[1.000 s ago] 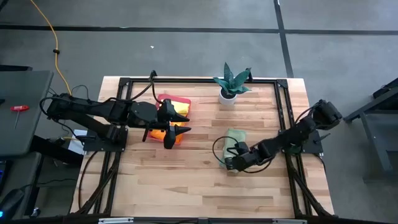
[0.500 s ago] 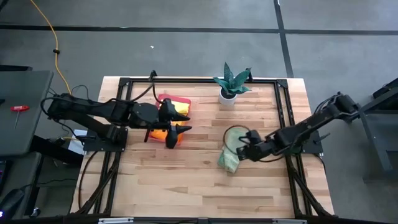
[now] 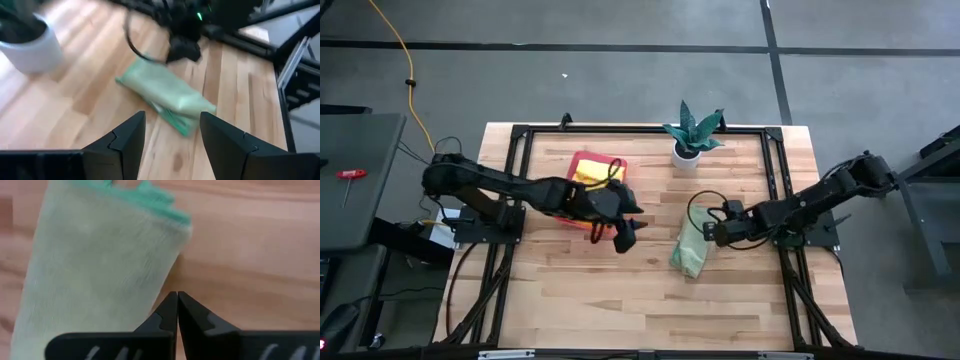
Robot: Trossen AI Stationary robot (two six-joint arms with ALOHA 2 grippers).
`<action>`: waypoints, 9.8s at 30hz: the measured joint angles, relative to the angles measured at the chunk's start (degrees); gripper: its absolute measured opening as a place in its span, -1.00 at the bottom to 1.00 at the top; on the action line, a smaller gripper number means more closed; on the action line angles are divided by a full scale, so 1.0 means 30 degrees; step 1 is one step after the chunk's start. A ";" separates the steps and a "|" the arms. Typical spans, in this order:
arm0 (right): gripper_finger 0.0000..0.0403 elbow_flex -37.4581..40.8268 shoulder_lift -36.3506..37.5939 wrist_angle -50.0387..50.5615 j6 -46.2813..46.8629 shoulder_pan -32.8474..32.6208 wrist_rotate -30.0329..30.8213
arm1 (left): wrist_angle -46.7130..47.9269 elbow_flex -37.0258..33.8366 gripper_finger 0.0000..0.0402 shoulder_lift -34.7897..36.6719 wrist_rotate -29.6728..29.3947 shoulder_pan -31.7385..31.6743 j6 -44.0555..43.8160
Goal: Fold microfiber towels
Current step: Fold the green microfiber cloth, then put the green microfiber cloth into the pink bin
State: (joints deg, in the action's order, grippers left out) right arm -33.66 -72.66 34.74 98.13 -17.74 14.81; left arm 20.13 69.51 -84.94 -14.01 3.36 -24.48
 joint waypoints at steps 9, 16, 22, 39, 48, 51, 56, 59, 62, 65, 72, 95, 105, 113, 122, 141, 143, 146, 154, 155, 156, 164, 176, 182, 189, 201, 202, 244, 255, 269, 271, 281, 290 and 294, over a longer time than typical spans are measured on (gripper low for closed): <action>-1.00 0.1805 -0.0229 -0.5278 -0.1326 0.2078 -0.0481 | 0.0517 0.0007 -0.12 -0.1146 0.2119 0.0015 -0.0212; -1.00 0.1289 -0.2007 -0.9333 -0.2369 0.2817 -0.0488 | 0.1008 0.0010 -0.12 -0.1145 0.1834 -0.0007 -0.0455; -1.00 0.0834 -0.1643 -0.9036 -0.3582 0.2929 -0.0315 | 0.0028 0.0069 -0.12 -0.2485 0.0978 0.0038 -0.2561; -1.00 0.0860 0.6764 0.1101 -0.3540 0.2652 0.1426 | -0.5162 0.0060 0.25 -0.8693 0.2847 -0.0532 -1.3380; -1.00 0.0870 0.7319 0.1996 -0.3685 0.2652 0.2011 | -0.7619 0.0501 0.27 -1.1411 0.4626 -0.0538 -1.7621; -1.00 0.0892 0.7214 0.2339 -0.3731 0.2652 0.1934 | -0.8002 0.0927 0.26 -1.1721 0.4130 -0.0727 -1.8030; -1.00 0.0870 0.7067 0.1760 -0.3890 0.2611 0.1335 | -0.8393 0.1047 0.26 -1.1870 0.3562 -0.1116 -1.8600; -1.00 0.0875 0.7016 0.1745 -0.4167 0.2557 0.1055 | -1.0265 0.1055 0.26 -1.1885 0.3584 -0.1190 -1.8480; -1.00 0.0870 0.6969 0.1779 -0.4375 0.2521 0.1013 | -1.1369 0.1060 0.26 -1.1885 0.3624 -0.1173 -1.8656; -1.00 0.0870 0.6838 0.1704 -0.4379 0.2521 0.0995 | -1.1030 0.1060 0.26 -1.1885 0.4034 -0.1302 -1.8716; -1.00 0.0870 0.6462 0.1350 -0.4211 0.2521 0.0865 | -0.9188 0.1045 0.26 -1.1885 0.4068 -0.1385 -1.8823; -1.00 0.0870 0.0972 -0.6627 -0.3723 0.2513 -0.0568 | -0.8478 0.1111 0.23 -1.2817 0.4387 -0.2014 -2.1248; -1.00 0.0870 0.0770 -0.7429 -0.3729 0.2521 -0.0227 | -0.8696 0.1074 -0.78 -1.2897 0.4160 -0.1994 -1.9592; -1.00 0.0870 0.0845 -0.7573 -0.3724 0.2326 -0.0174 | -0.8631 0.1044 -0.97 -1.2768 0.4531 -0.2261 -1.8185; -1.00 0.0870 0.0916 -0.7512 -0.3400 0.1559 0.0563 | -0.6487 0.0958 -0.99 -1.0489 0.4308 -0.3330 -1.4726; -1.00 0.0877 0.1397 -0.7245 -0.3220 0.1355 0.1428 | 0.3215 0.1009 -1.00 0.0553 -0.0006 -0.6440 -0.7265; -1.00 0.0877 0.1397 -0.7212 -0.3220 0.1355 0.1435 | 0.3281 0.1016 -1.00 0.1691 -0.0632 -0.6642 -0.7283; -1.00 0.0877 0.1397 -0.7225 -0.3220 0.1384 0.1435 | 0.4186 0.0994 -1.00 0.3292 -0.2025 -0.6736 -0.7731; -1.00 0.0877 0.1397 -0.7225 -0.3228 0.1391 0.1435 | 0.5283 -0.3361 -1.00 0.8623 -0.7018 -0.5296 -1.3172; -1.00 0.0877 0.1397 -0.7225 -0.3228 0.1391 0.1435 | 0.5249 -0.4124 -1.00 0.9379 -0.7513 -0.4935 -1.4288; -1.00 0.0877 0.1397 -0.7225 -0.3228 0.1391 0.1435 | 0.5241 -0.4815 -1.00 1.0034 -0.8189 -0.4496 -1.5502; -1.00 0.0877 0.1397 -0.7218 -0.3220 0.1399 0.1421 | 0.5232 -0.7722 -1.00 1.1512 -1.6511 0.0021 -2.4628; -1.00 0.0877 0.1397 -0.6353 -0.3220 0.1406 0.0516 | 0.5396 -0.7778 -1.00 0.6659 -1.9985 0.3830 -3.3456; -1.00 0.0877 0.1397 -0.6053 -0.3358 0.1406 0.0083 | 0.7290 -0.7690 -1.00 0.6177 -1.9900 0.4763 -3.6091; -1.00 0.0877 0.1397 -0.5834 -0.3665 0.1406 -0.0316 | 0.7741 -0.5547 -1.00 0.6477 -2.1057 0.6651 -3.4473; -1.00 0.0877 0.1397 -0.5724 -0.3730 0.1406 -0.0401 | 0.8525 -0.4956 -1.00 0.5623 -2.1352 0.9348 -3.5806; -1.00 0.0877 0.1397 -0.5724 -0.3730 0.1406 -0.0401 | 0.9299 -0.4955 -1.00 0.5626 -2.1018 0.9113 -3.5865; -1.00 0.0877 0.1397 -0.6379 -0.2217 0.3337 -0.0469 | 1.4910 -0.4784 -0.97 0.5088 -1.3927 0.3389 -3.5931; -1.00 0.0877 0.1393 -0.6847 -0.2200 0.3337 -0.0452 | 1.4135 -0.4784 -0.95 0.4660 -1.3980 -0.0206 -3.6330; -1.00 0.0877 0.1390 -0.7206 -0.2626 0.3329 -0.0444 | 1.1718 -0.3236 -0.99 0.9934 -1.5075 -0.1388 -2.1040; -1.00 0.0877 0.1391 -0.7318 -0.2959 0.3329 -0.0471 | 0.9393 -0.2858 -0.99 1.0873 -1.3770 -0.1385 -1.6604; -1.00 0.0877 0.2546 -0.9587 -0.6879 0.3288 -0.1628 | -0.1094 -0.2419 -0.99 1.2217 0.2824 -0.2316 -0.1200; -1.00 0.0870 0.5646 -1.0344 -0.9556 0.3278 -0.1347 | 1.0129 0.3333 -0.99 0.9194 0.6461 -0.4857 0.2446; -1.00 0.0870 0.6416 -1.0234 -0.9984 0.3278 -0.0812 | 1.5376 0.6696 -0.99 0.6729 0.6443 -0.6484 0.6397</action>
State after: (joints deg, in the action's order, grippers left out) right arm -31.05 -53.41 4.03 68.17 -7.90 12.37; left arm 66.26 89.60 -64.76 5.32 -16.10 -5.28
